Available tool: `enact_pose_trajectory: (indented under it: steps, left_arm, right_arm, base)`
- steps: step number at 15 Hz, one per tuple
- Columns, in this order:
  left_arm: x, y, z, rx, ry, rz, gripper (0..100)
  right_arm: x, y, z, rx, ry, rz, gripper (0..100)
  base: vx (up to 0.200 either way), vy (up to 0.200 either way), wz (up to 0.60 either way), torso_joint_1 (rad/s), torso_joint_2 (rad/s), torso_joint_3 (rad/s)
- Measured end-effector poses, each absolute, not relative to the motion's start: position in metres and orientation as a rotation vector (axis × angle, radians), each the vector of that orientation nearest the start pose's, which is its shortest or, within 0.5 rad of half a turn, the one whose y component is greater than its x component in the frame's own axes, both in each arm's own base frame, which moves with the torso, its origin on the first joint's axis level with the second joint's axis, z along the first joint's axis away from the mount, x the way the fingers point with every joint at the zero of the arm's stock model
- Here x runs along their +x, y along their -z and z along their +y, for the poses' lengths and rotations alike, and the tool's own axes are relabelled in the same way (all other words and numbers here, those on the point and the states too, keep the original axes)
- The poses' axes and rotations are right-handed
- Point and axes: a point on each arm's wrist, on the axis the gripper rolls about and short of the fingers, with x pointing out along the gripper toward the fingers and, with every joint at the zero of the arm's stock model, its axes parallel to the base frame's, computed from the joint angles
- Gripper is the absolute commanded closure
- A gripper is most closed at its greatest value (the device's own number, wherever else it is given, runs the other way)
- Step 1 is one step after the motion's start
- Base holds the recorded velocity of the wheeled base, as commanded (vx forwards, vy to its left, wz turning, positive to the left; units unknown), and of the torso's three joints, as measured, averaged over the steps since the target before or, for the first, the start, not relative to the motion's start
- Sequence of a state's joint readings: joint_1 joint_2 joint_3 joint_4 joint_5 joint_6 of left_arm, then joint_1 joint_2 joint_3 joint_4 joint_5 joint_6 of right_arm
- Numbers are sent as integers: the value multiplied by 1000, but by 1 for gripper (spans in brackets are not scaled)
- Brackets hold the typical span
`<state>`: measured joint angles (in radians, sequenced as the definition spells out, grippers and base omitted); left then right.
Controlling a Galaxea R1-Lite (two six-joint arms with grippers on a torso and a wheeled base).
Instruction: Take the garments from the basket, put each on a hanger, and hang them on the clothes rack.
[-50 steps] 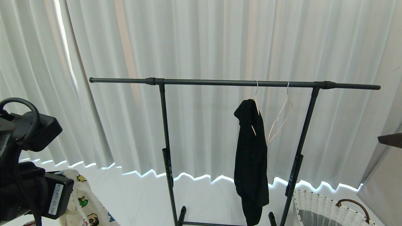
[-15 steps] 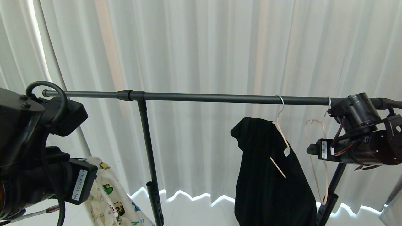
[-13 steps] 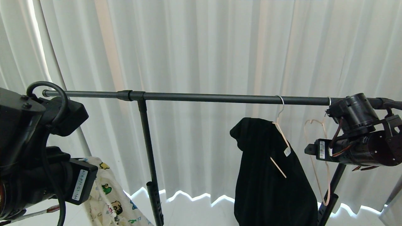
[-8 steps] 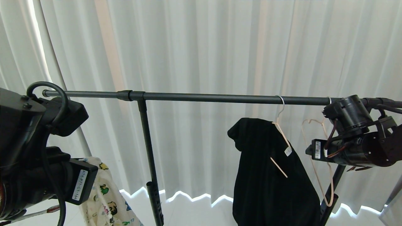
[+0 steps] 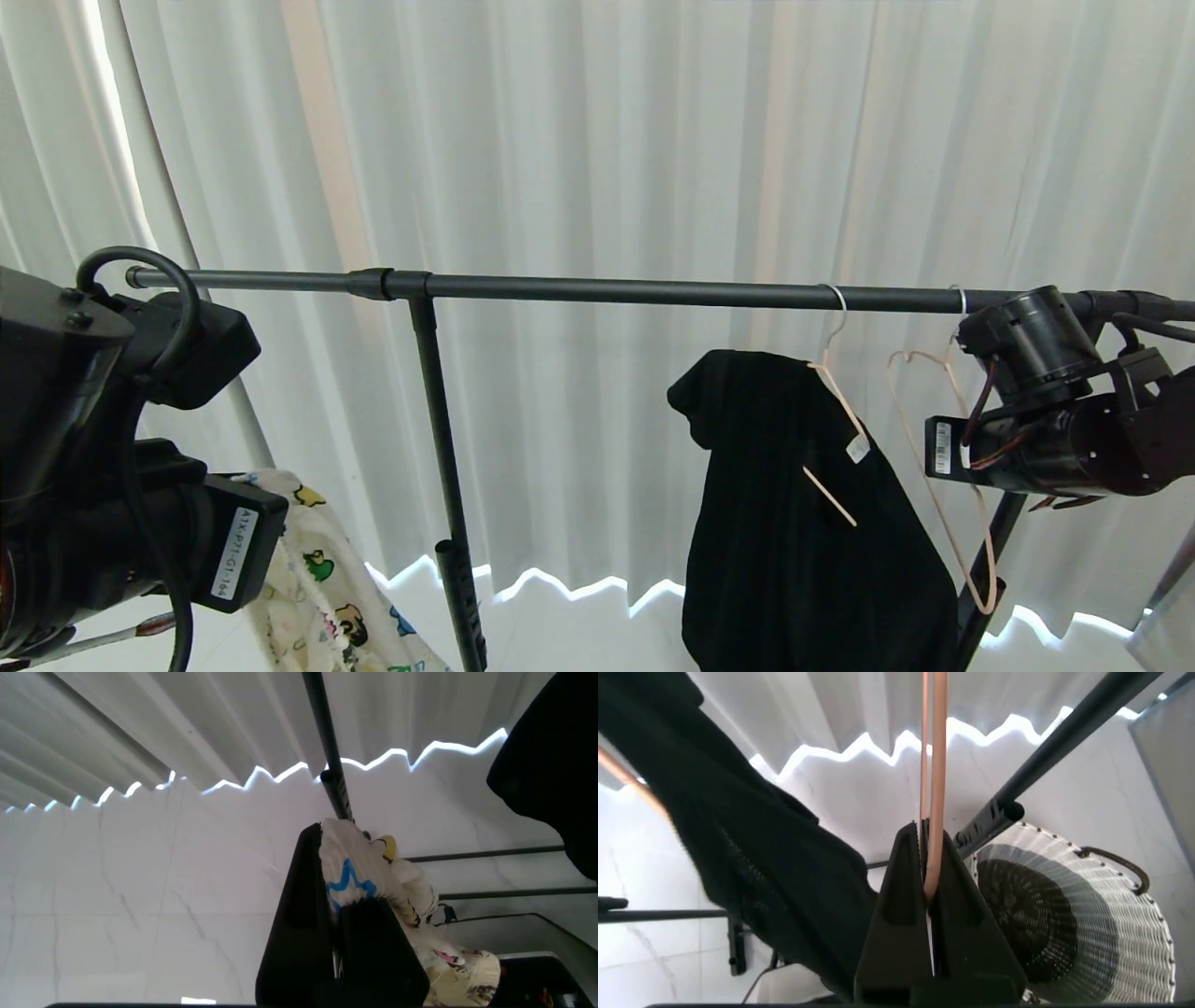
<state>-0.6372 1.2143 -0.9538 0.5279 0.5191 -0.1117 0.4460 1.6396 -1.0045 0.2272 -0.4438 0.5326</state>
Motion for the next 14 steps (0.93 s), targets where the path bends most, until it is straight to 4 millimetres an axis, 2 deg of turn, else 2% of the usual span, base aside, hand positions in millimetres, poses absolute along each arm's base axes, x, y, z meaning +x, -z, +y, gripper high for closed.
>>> enact_pose_trajectory:
  steps: [4, 8, 11, 14]
  left_arm:
    - [130, -239, -82, 323, 75, 663, 100]
    - [131, -240, -83, 313, 78, 648, 100]
    - [131, -240, -84, 310, 78, 643, 100]
    - [131, -241, -83, 309, 78, 642, 100]
  right_arm:
    - [241, -191, 104, 143, 187, 714, 100]
    - [223, -203, 96, 135, 150, 638, 100]
    - [213, -203, 91, 99, 92, 559, 100]
    - [205, -201, 87, -21, 0, 451, 100]
  base:
    - [0, 0, 0, 0, 0, 0]
    - [0, 0, 0, 0, 0, 0]
    - [0, 0, 0, 0, 0, 0]
    - [0, 0, 0, 0, 0, 0]
